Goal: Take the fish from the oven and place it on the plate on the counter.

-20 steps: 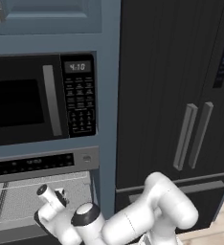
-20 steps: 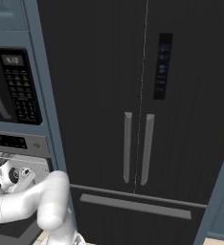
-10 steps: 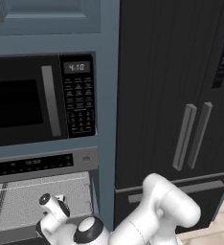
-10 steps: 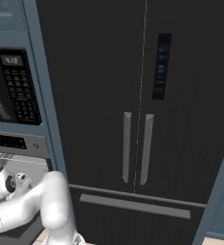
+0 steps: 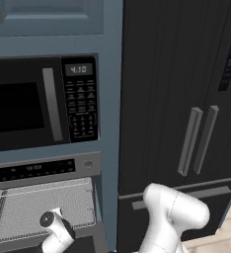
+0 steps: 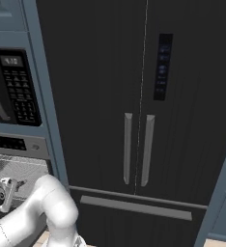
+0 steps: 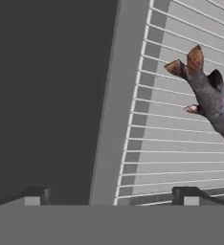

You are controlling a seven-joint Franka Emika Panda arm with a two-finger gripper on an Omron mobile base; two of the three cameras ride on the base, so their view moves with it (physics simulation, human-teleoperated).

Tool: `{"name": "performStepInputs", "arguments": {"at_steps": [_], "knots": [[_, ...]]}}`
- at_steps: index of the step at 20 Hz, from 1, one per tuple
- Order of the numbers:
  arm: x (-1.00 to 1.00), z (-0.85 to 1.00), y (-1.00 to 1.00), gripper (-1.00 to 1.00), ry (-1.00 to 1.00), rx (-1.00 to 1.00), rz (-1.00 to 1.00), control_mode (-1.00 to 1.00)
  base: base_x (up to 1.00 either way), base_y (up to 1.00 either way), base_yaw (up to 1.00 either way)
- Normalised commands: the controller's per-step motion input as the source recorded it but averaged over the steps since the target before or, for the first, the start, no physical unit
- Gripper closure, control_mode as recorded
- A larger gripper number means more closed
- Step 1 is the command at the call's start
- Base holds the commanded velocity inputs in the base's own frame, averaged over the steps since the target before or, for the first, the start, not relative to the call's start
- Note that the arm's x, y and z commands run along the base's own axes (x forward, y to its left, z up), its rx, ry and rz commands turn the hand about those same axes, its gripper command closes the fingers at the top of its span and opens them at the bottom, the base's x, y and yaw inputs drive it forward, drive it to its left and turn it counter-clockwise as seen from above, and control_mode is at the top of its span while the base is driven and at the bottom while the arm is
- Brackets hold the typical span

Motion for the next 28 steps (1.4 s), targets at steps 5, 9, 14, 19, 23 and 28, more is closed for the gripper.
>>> {"name": "performStepInputs", "arguments": {"at_steps": [5,9,14,19,23,28], "knots": [[-0.17,1.00,0.09,-1.00,-0.14,0.02,0.18,-1.00,0.00,0.00,0.00],[0.17,0.89,0.00,-1.00,0.01,-0.04,0.16,-1.00,0.00,0.00,0.00],[0.50,0.39,0.00,-1.00,0.18,-0.16,0.15,-1.00,0.00,0.00,0.00],[0.27,-0.36,0.00,-1.00,0.26,-0.33,0.04,-1.00,0.00,0.00,0.00],[0.05,-0.61,0.26,-1.00,0.16,-0.37,0.03,-1.00,0.00,0.00,0.00],[0.00,-0.13,0.49,-1.00,-0.04,-0.33,0.07,-1.00,0.00,0.00,0.00]]}}
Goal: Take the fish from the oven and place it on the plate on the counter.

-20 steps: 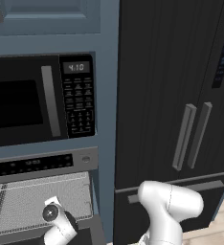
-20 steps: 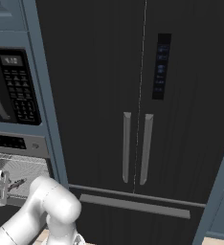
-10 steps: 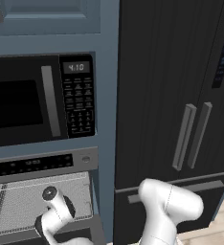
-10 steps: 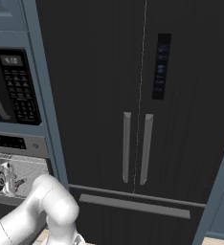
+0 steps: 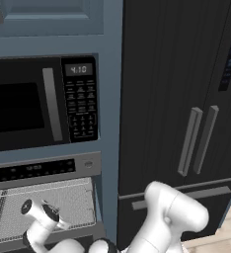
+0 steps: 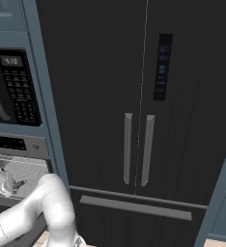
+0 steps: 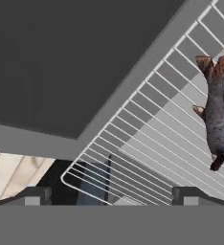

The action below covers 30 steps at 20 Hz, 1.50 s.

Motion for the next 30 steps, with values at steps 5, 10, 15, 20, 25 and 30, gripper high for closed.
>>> {"name": "performStepInputs", "arguments": {"at_steps": [5,10,15,20,25,30], "knots": [[0.02,0.00,0.44,-1.00,-0.13,-0.27,0.07,-1.00,0.00,0.00,0.00],[0.08,-0.38,0.14,-1.00,-0.05,-0.18,0.06,-1.00,0.00,0.00,0.00],[0.00,-0.42,-0.06,-1.00,-0.05,-0.03,0.09,-1.00,0.00,0.00,0.00],[0.00,-0.21,-0.20,-1.00,-0.11,0.10,0.15,-1.00,0.00,0.00,0.00],[0.00,-0.39,-0.36,-1.00,-0.11,0.14,0.14,-1.00,0.00,0.00,0.00],[0.06,-0.44,-0.60,-1.00,-0.07,0.17,0.11,-1.00,0.00,0.00,0.00]]}}
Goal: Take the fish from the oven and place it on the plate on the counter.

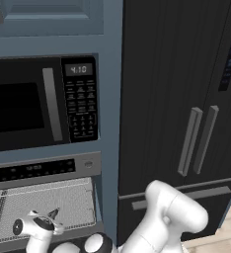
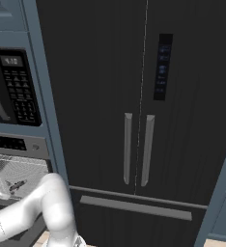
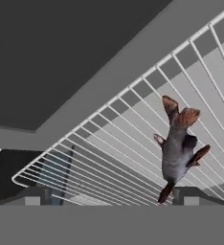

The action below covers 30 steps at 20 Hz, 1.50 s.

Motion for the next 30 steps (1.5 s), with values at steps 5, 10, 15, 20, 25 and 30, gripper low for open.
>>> {"name": "performStepInputs", "arguments": {"at_steps": [5,10,15,20,25,30], "knots": [[0.13,-0.29,-0.30,-1.00,-0.08,0.16,0.10,-1.00,0.00,0.00,0.00],[0.12,-0.06,0.01,-1.00,-0.09,0.09,0.08,-1.00,0.00,0.00,0.00],[0.12,0.00,0.19,-1.00,-0.06,0.06,0.05,-1.00,0.00,0.00,0.00],[0.18,0.00,0.32,-1.00,0.00,0.04,0.00,-1.00,0.00,0.00,0.00],[0.27,-0.06,0.34,-1.00,0.00,0.01,0.00,-1.00,0.00,0.00,0.00],[0.11,-0.48,0.32,-1.00,0.01,0.00,0.00,-1.00,0.00,0.00,0.00]]}}
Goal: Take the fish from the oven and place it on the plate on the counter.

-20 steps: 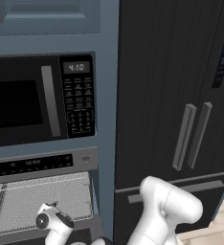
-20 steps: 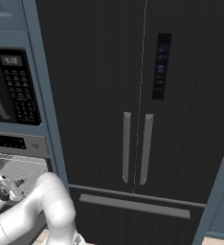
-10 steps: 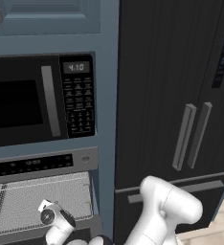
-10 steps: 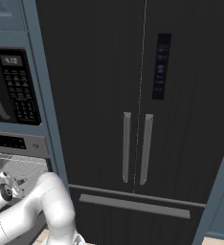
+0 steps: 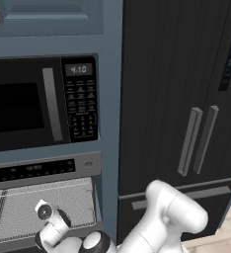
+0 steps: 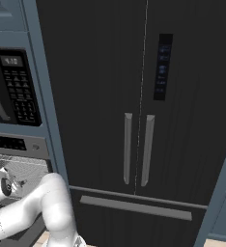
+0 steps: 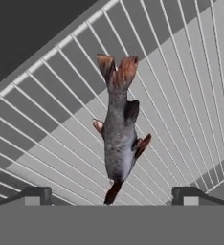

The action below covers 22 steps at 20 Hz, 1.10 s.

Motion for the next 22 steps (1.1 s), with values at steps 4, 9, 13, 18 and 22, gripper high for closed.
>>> {"name": "performStepInputs", "arguments": {"at_steps": [4,9,13,18,22], "knots": [[0.03,-0.60,0.35,-1.00,0.04,0.00,0.00,-1.00,0.00,0.00,0.00],[0.04,-0.58,0.31,-1.00,0.01,0.00,0.00,-1.00,0.00,0.00,0.00],[0.01,-0.64,0.22,-1.00,0.02,0.00,0.00,-1.00,0.00,0.00,0.00],[-0.01,-0.82,0.03,-1.00,0.01,-0.01,0.00,-1.00,0.00,0.00,0.00],[-0.01,-0.87,0.00,-1.00,0.00,-0.04,0.00,-1.00,0.00,0.00,0.00]]}}
